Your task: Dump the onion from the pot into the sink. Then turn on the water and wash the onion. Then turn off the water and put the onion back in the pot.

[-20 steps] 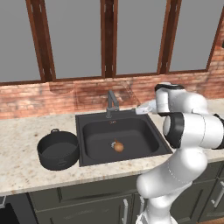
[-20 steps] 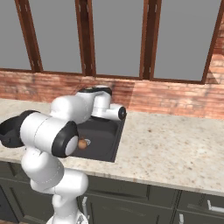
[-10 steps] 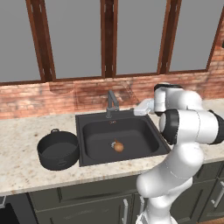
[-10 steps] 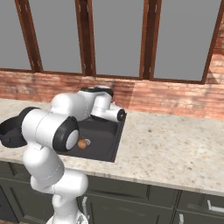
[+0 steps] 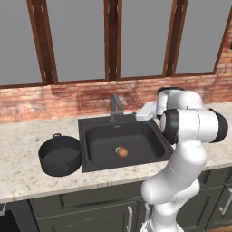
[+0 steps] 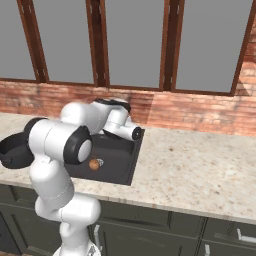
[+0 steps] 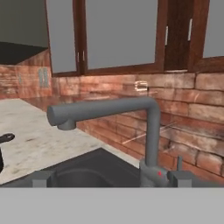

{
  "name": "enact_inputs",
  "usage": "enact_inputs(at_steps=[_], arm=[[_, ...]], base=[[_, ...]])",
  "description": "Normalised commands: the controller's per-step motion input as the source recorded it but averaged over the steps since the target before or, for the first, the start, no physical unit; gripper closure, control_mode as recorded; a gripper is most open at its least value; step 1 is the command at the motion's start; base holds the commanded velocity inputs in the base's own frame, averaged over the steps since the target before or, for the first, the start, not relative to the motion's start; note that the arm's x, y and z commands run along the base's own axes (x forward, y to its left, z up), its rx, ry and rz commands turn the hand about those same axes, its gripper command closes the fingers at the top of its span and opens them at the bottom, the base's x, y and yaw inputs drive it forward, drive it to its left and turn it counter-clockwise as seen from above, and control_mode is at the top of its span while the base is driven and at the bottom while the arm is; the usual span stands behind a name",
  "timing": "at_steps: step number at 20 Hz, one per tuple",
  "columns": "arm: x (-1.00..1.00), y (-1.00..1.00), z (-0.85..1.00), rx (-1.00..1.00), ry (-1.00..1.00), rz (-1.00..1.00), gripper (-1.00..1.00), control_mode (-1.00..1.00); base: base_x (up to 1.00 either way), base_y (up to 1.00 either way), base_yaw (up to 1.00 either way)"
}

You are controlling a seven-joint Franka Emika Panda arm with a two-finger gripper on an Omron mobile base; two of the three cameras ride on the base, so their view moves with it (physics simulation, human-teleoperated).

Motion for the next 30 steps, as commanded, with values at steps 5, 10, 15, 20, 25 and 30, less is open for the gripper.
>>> enact_inputs(at_steps=[5, 10, 15, 20, 25, 30], arm=[[0.32, 0.04, 0.0, 0.0, -0.05, 0.0, -1.0, -1.0], [0.34, 0.0, 0.0, 0.0, -0.03, 0.0, -1.0, -1.0], [0.28, 0.0, -0.07, 0.0, -0.01, 0.0, -1.0, -1.0], [0.19, 0.01, -0.12, 0.0, 0.0, 0.0, -1.0, -1.0], [0.16, 0.05, -0.13, 0.0, 0.0, 0.0, -1.0, -1.0], [0.13, 0.12, -0.11, 0.0, 0.0, 0.0, -1.0, -1.0]], base=[[0.0, 0.0, 0.0], [0.0, 0.0, 0.0], [0.0, 0.0, 0.0], [0.0, 0.0, 0.0], [0.0, 0.0, 0.0], [0.0, 0.0, 0.0]])
